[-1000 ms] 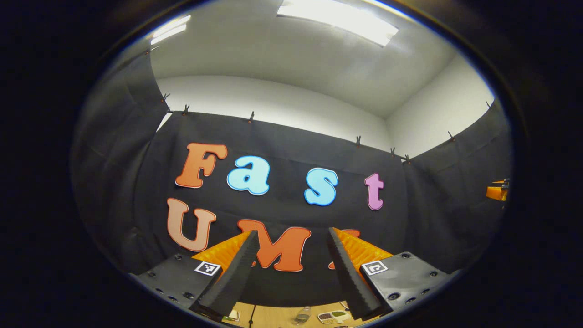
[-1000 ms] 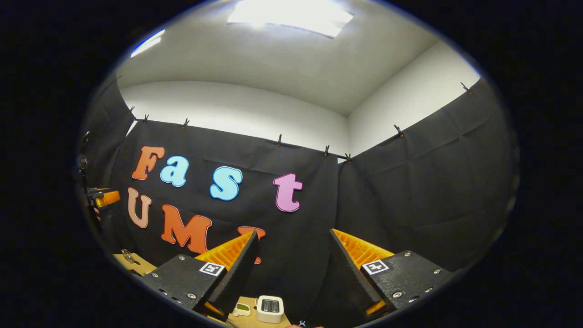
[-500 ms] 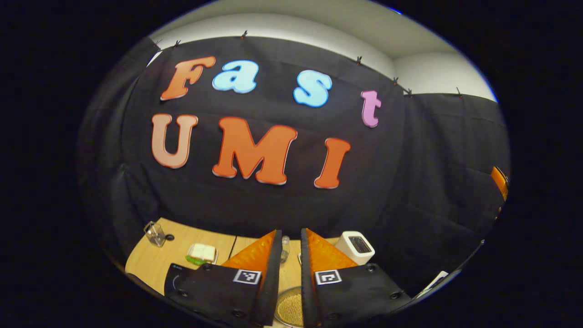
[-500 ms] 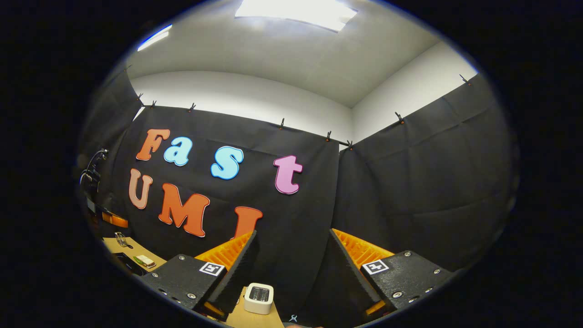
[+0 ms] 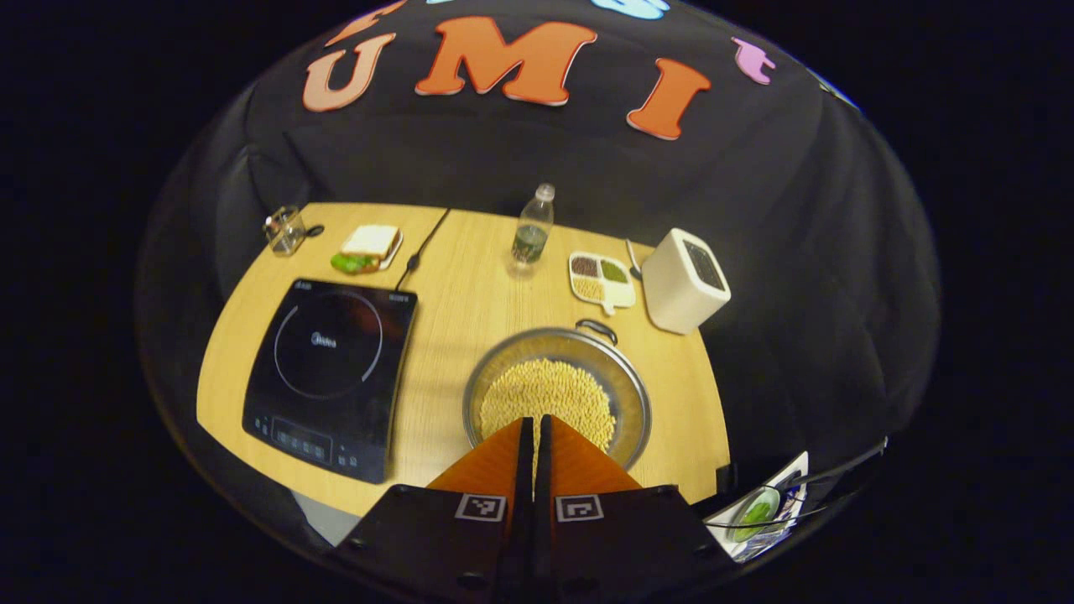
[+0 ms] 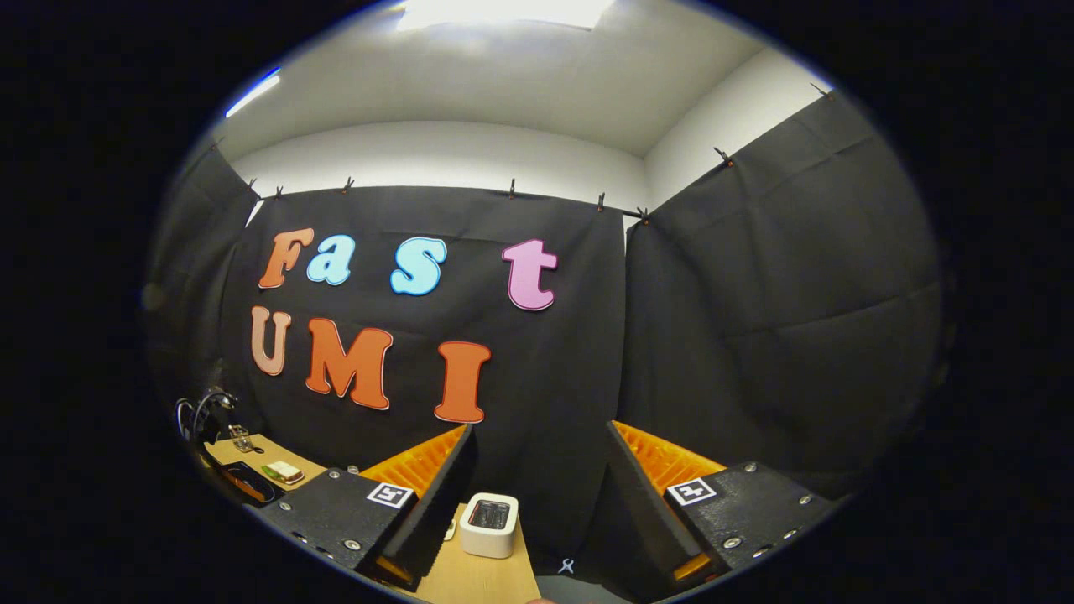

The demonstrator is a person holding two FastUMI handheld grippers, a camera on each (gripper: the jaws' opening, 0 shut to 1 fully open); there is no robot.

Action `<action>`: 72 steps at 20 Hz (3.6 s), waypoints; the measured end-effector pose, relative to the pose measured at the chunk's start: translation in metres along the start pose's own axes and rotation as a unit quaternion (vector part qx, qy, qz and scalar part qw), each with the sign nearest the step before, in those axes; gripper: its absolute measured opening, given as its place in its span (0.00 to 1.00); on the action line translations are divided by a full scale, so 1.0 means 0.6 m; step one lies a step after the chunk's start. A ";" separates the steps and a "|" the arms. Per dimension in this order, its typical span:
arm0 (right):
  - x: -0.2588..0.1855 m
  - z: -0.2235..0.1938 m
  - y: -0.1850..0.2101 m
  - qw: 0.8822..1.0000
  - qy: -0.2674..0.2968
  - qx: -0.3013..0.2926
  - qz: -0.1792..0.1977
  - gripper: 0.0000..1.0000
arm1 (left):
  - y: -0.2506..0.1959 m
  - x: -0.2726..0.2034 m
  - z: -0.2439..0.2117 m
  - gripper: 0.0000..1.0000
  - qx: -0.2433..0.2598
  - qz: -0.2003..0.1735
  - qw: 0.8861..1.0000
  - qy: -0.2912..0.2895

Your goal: First push the handle of the pot to place it horizontally, then grasp the pot with both hands and set it on the induction cooktop.

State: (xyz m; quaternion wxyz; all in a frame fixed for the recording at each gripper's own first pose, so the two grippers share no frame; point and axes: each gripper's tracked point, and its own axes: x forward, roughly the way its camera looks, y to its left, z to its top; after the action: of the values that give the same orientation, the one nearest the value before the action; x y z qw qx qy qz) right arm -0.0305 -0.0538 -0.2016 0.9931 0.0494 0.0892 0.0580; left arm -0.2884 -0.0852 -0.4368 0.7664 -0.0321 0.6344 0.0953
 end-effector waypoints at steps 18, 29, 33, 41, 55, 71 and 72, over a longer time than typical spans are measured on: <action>-0.045 -0.126 -0.020 0.997 0.071 0.035 0.014 0.95 | -0.032 0.138 -0.280 0.08 -0.168 0.029 0.959 0.226; -0.063 -0.153 -0.017 0.993 0.101 0.040 -0.047 0.95 | 0.031 0.191 -0.275 0.08 -0.162 0.062 0.951 0.257; -0.055 -0.172 0.018 0.991 0.119 0.046 -0.047 0.95 | 0.079 0.190 -0.237 0.08 -0.147 0.083 0.954 0.247; -0.031 -0.198 0.069 0.987 0.145 0.045 -0.044 0.95 | 0.148 0.193 -0.161 0.08 -0.113 0.119 0.963 0.214; 0.016 -0.313 0.200 0.969 0.242 0.056 0.005 0.95 | 0.274 0.213 0.043 0.08 0.028 0.157 0.983 0.092; 0.000 -0.593 0.380 0.899 0.428 0.037 0.081 0.95 | 0.324 0.164 0.247 0.08 0.145 0.121 0.981 0.037; -0.001 -0.606 0.387 0.894 0.438 0.034 0.082 0.95 | 0.331 0.162 0.257 0.08 0.147 0.118 0.981 0.034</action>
State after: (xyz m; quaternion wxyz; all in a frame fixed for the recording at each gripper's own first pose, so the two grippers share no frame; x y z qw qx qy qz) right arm -0.1225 0.2078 -0.5322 0.8427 0.0601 0.5129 0.1519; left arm -0.1595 0.1461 -0.4876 0.7238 0.1528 0.6669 0.0894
